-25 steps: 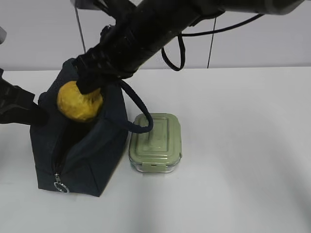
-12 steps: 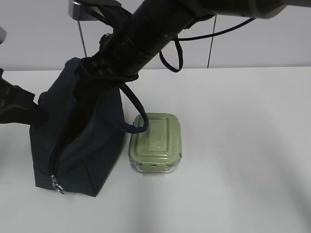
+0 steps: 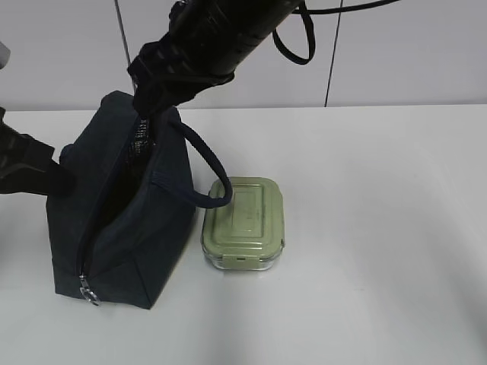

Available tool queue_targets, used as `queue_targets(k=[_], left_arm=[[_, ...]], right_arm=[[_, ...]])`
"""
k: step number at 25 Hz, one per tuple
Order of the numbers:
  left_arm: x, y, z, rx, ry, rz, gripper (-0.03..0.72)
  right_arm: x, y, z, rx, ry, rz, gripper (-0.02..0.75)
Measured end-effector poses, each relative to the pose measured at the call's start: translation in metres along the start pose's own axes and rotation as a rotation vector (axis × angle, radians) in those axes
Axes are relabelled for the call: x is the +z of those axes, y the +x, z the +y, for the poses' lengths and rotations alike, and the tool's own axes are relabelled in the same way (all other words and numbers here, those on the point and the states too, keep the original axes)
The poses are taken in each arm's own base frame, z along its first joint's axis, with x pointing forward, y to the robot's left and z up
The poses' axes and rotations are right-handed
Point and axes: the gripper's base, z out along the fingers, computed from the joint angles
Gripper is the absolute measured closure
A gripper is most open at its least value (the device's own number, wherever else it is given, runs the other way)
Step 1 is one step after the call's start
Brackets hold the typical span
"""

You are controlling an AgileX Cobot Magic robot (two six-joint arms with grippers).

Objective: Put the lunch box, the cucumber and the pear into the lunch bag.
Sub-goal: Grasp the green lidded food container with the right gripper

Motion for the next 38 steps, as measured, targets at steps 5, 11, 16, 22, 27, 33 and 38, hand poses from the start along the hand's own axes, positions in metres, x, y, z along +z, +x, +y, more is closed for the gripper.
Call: queue_targets(k=[5, 11, 16, 22, 27, 33, 38], left_arm=[[0.000, 0.000, 0.000, 0.000, 0.000, 0.001, 0.685], [0.000, 0.000, 0.000, 0.000, 0.000, 0.001, 0.685], [0.000, 0.000, 0.000, 0.000, 0.001, 0.002, 0.685], [0.000, 0.000, 0.000, 0.000, 0.001, 0.002, 0.685], [0.000, 0.000, 0.000, 0.000, 0.001, 0.002, 0.685], [0.000, 0.000, 0.000, 0.000, 0.001, 0.002, 0.685], [0.000, 0.000, 0.000, 0.001, 0.000, 0.002, 0.685]], right_arm=[[0.006, -0.005, -0.001, 0.046, -0.015, -0.062, 0.409], [0.009, -0.002, -0.007, 0.013, 0.037, -0.035, 0.414], [0.007, 0.008, -0.021, 0.056, 0.192, 0.063, 0.385], [0.007, 0.034, -0.048, 0.220, 0.226, 0.134, 0.366], [-0.011, 0.084, -0.099, 0.459, 0.194, 0.137, 0.365], [-0.019, 0.159, -0.133, 0.720, -0.067, -0.014, 0.365], [-0.011, 0.199, -0.150, 0.845, -0.144, -0.111, 0.366]])
